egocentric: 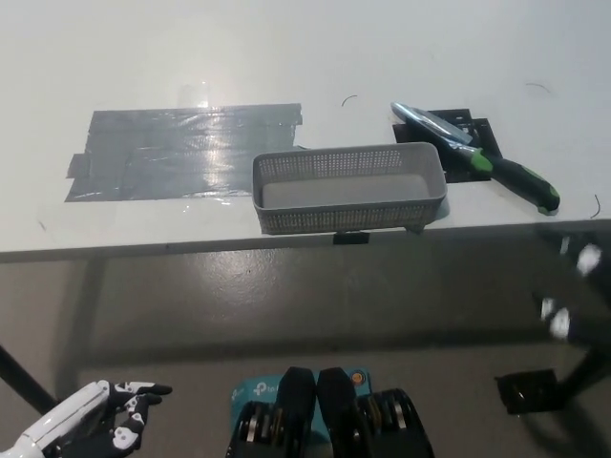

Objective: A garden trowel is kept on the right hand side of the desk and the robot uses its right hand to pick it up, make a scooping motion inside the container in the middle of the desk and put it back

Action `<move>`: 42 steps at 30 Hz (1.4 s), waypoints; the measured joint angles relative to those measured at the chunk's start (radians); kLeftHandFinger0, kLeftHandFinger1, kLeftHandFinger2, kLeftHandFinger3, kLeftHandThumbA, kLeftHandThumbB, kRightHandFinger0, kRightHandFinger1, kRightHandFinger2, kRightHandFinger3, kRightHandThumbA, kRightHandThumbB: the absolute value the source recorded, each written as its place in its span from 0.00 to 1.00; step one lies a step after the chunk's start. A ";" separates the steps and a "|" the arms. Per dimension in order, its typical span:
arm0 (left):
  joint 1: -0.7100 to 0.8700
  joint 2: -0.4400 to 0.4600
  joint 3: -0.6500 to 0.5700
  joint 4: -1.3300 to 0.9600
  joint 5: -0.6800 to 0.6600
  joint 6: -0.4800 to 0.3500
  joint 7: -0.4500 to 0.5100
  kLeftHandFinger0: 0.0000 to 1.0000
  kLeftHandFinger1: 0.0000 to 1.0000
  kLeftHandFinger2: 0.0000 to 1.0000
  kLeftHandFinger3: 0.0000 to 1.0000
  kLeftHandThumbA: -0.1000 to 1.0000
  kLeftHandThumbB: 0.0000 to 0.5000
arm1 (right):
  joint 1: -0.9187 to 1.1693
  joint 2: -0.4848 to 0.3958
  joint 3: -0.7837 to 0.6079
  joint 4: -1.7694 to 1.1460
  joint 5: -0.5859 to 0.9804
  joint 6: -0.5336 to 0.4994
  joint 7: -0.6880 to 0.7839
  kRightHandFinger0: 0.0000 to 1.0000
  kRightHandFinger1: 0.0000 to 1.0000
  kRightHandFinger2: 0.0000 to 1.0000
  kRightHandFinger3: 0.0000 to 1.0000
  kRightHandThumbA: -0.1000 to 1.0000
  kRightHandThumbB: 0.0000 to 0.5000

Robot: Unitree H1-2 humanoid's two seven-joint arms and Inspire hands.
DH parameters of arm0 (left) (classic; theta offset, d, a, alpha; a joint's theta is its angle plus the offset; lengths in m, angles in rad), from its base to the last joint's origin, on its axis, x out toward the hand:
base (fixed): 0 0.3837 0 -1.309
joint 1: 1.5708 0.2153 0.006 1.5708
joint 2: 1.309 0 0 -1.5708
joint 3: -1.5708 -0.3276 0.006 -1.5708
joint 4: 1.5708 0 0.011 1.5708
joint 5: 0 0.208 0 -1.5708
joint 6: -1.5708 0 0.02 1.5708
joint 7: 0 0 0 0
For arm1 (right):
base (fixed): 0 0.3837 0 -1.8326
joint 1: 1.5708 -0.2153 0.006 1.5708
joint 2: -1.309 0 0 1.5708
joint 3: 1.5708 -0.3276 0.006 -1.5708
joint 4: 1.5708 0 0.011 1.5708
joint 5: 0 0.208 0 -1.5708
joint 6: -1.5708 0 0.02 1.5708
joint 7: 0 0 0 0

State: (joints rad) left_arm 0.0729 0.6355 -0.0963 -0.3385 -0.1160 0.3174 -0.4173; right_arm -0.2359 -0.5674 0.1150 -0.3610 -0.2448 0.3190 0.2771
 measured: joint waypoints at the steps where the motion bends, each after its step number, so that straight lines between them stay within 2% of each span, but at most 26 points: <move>1: 0.000 -0.001 0.000 -0.001 0.000 0.001 -0.003 0.99 0.88 0.85 1.00 1.00 0.95 | -0.033 0.000 -0.011 -0.018 -0.007 0.012 0.000 1.00 1.00 1.00 1.00 0.76 0.68; 2: 0.002 -0.001 0.001 -0.002 0.000 0.002 -0.004 0.99 0.88 0.85 1.00 1.00 0.96 | -0.056 0.001 -0.015 -0.021 -0.013 0.020 0.000 1.00 1.00 1.00 1.00 0.83 0.81; 3: 0.003 -0.002 0.001 -0.003 0.000 0.004 -0.006 0.98 0.88 0.84 1.00 1.00 0.95 | -0.091 0.002 -0.016 -0.020 -0.025 0.029 0.000 1.00 1.00 1.00 1.00 0.89 0.89; 4: 0.003 -0.003 0.001 -0.005 0.000 0.006 -0.007 0.98 0.87 0.84 1.00 1.00 0.95 | -0.126 0.004 -0.016 -0.019 -0.039 0.040 -0.001 1.00 1.00 1.00 1.00 0.99 0.97; 5: 0.003 -0.005 0.001 -0.006 0.000 0.008 -0.008 0.98 0.87 0.84 1.00 1.00 0.94 | -0.159 0.006 -0.016 -0.012 -0.053 0.046 -0.002 1.00 1.00 1.00 1.00 1.00 1.00; 14: 0.002 -0.008 0.002 -0.009 0.001 0.017 -0.020 1.00 0.89 0.85 1.00 1.00 0.94 | -0.335 0.062 0.038 0.147 -0.234 0.072 -0.044 1.00 1.00 1.00 1.00 1.00 1.00; 17: 0.002 -0.008 0.002 -0.010 0.001 0.024 -0.021 1.00 0.89 0.85 1.00 1.00 0.91 | -0.360 0.072 0.064 0.213 -0.281 0.077 -0.050 1.00 1.00 1.00 1.00 1.00 1.00; 20: 0.000 -0.009 0.003 -0.010 0.001 0.030 -0.021 1.00 0.90 0.86 1.00 1.00 0.95 | -0.388 0.093 0.089 0.313 -0.313 0.079 -0.054 1.00 1.00 1.00 1.00 1.00 1.00; 23: -0.003 -0.008 0.002 -0.010 0.001 0.031 -0.021 1.00 0.90 0.85 1.00 1.00 0.94 | -0.402 0.114 0.094 0.382 -0.328 0.082 -0.058 1.00 1.00 1.00 1.00 1.00 1.00; 28: -0.009 -0.008 0.003 -0.012 0.002 0.035 -0.025 1.00 0.87 0.83 1.00 1.00 0.99 | -0.438 0.153 0.116 0.516 -0.346 0.084 -0.067 1.00 1.00 1.00 1.00 1.00 1.00; 33: -0.013 -0.008 0.003 -0.012 0.001 0.040 -0.036 0.97 0.86 0.83 1.00 1.00 0.99 | -0.463 0.180 0.139 0.625 -0.355 0.083 -0.072 1.00 1.00 1.00 1.00 1.00 1.00; 42: -0.012 -0.008 0.003 -0.018 0.002 0.046 -0.043 1.00 0.87 0.86 1.00 1.00 0.98 | -0.534 0.187 0.184 0.816 -0.361 0.073 -0.074 1.00 1.00 1.00 1.00 1.00 1.00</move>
State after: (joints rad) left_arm 0.0605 0.6274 -0.0932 -0.3563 -0.1143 0.3637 -0.4604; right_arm -0.7702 -0.3806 0.2991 0.4552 -0.6055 0.3925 0.2032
